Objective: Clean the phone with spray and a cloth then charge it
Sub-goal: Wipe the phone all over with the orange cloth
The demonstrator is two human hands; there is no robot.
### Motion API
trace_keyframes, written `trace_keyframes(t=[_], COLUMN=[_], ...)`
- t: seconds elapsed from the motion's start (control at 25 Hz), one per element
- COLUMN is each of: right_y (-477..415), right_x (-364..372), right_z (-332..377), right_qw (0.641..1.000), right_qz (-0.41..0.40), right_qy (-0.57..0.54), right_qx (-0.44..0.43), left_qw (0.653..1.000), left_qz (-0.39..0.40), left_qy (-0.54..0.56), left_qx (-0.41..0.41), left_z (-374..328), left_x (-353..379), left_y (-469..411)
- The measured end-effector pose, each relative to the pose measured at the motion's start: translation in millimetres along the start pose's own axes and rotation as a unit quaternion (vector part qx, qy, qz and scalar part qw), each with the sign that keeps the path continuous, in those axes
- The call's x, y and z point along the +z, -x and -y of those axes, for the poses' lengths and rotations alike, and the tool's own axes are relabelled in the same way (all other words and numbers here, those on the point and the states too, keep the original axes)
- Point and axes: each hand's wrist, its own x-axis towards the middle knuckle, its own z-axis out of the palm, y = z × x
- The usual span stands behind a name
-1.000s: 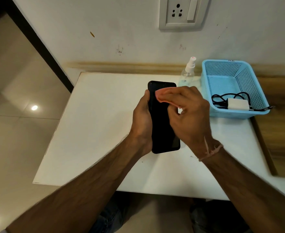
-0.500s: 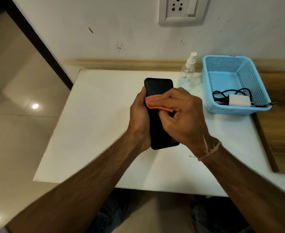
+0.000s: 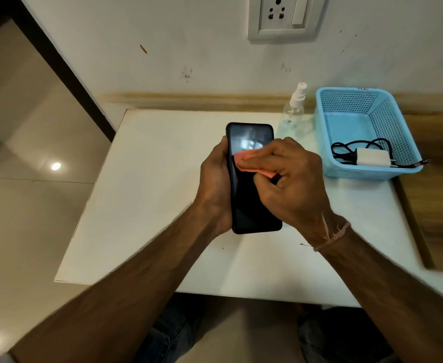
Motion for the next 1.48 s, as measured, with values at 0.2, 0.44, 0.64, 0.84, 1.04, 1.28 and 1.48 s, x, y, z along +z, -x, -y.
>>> trace_keyframes(t=[0.2,0.44,0.64,0.84,1.04,1.28,1.48], right_y=[-8,-1,-4,-3,3,-1,-3], right_x=[-5,-2,-8,-4,-10,10,-9], right_z=[-14,-1,-12,-4,-12,5,-18], right_qw=[0.992,1.0,0.992,1.0,0.996,0.999,0.991], right_qz=[-0.03,-0.001,-0.05,0.021,-0.05,-0.005,-0.085], right_qy=[0.097,0.0,0.091,0.016,0.074,0.033,0.08], right_qx=[0.077,-0.002,0.068,0.003,0.031,-0.012,0.07], left_qw=[0.999,1.0,0.999,1.0,0.999,0.999,0.998], left_qz=[-0.016,0.011,-0.027,-0.015,-0.027,-0.022,-0.027], left_qy=[-0.035,-0.008,-0.024,-0.015,-0.034,-0.012,-0.043], left_qx=[-0.011,-0.007,0.002,-0.006,0.013,0.034,0.034], left_z=[4,0,1,0,-3,6,8], left_x=[-1,-2,-2,-4,-4,4,2], left_y=[-1,2,-1,0,0,3,1])
